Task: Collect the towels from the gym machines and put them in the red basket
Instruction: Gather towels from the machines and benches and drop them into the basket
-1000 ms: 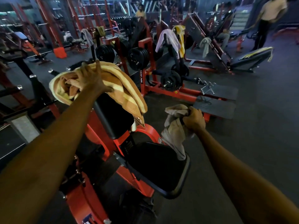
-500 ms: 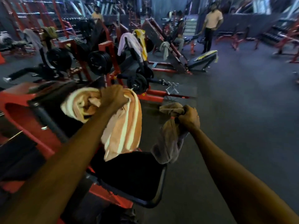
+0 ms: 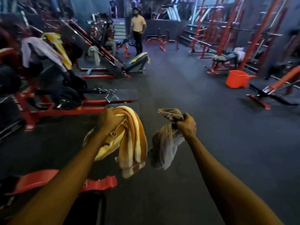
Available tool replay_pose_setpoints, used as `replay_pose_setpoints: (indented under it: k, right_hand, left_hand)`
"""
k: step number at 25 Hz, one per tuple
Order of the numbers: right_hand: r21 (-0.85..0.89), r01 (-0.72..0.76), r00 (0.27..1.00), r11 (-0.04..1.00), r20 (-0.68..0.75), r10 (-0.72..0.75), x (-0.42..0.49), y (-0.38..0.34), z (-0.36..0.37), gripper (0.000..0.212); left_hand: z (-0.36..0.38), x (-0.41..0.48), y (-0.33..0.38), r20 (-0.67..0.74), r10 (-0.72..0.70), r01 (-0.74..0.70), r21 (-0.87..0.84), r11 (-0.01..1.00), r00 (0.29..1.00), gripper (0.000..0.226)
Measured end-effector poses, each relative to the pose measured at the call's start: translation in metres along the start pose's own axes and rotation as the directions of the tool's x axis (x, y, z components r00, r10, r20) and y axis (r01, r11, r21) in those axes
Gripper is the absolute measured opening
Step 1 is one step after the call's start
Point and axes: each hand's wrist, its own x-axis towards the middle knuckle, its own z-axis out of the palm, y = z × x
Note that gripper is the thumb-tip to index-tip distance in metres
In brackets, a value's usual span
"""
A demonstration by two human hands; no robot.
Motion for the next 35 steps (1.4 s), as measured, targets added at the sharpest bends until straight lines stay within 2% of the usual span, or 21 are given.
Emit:
replay_pose_setpoints:
  k: [2, 8, 14, 19, 25, 30, 35]
  right_hand:
    - [0.012, -0.020, 0.999, 1.000, -0.036, 0.021, 0.040, 0.021, -0.024, 0.016]
    - [0.038, -0.060, 0.989, 0.997, -0.135, 0.064, 0.157, 0.074, -0.095, 0.014]
    - [0.037, -0.100, 0.967, 0.994, -0.232, 0.105, 0.267, 0.124, -0.132, 0.013]
    - [-0.023, -0.164, 0.929, 0.986, -0.340, 0.146, 0.386, 0.174, -0.154, 0.014]
    - [-0.076, -0.270, 0.868, 0.960, -0.451, 0.208, 0.540, 0.215, -0.176, 0.010]
    - [-0.102, -0.355, 0.829, 0.929, -0.494, 0.263, 0.655, 0.250, -0.189, 0.013]
    - [-0.091, -0.378, 0.813, 0.921, -0.509, 0.283, 0.789, 0.298, -0.194, 0.012]
  left_hand:
    - [0.041, 0.028, 0.040, 0.035, 0.040, -0.039, -0.029, 0.999, 0.999, 0.046]
    - [0.158, 0.100, 0.133, 0.127, 0.086, -0.071, -0.116, 0.991, 0.988, 0.061]
    - [0.258, 0.168, 0.229, 0.199, 0.187, -0.157, -0.159, 0.975, 0.962, 0.045]
    - [0.362, 0.276, 0.310, 0.241, 0.277, -0.223, -0.228, 0.948, 0.930, 0.072]
    - [0.463, 0.398, 0.425, 0.319, 0.331, -0.257, -0.253, 0.933, 0.888, 0.055]
    - [0.541, 0.486, 0.504, 0.343, 0.424, -0.361, -0.234, 0.903, 0.838, 0.032]
    - [0.634, 0.575, 0.582, 0.362, 0.455, -0.400, -0.221, 0.890, 0.814, 0.034]
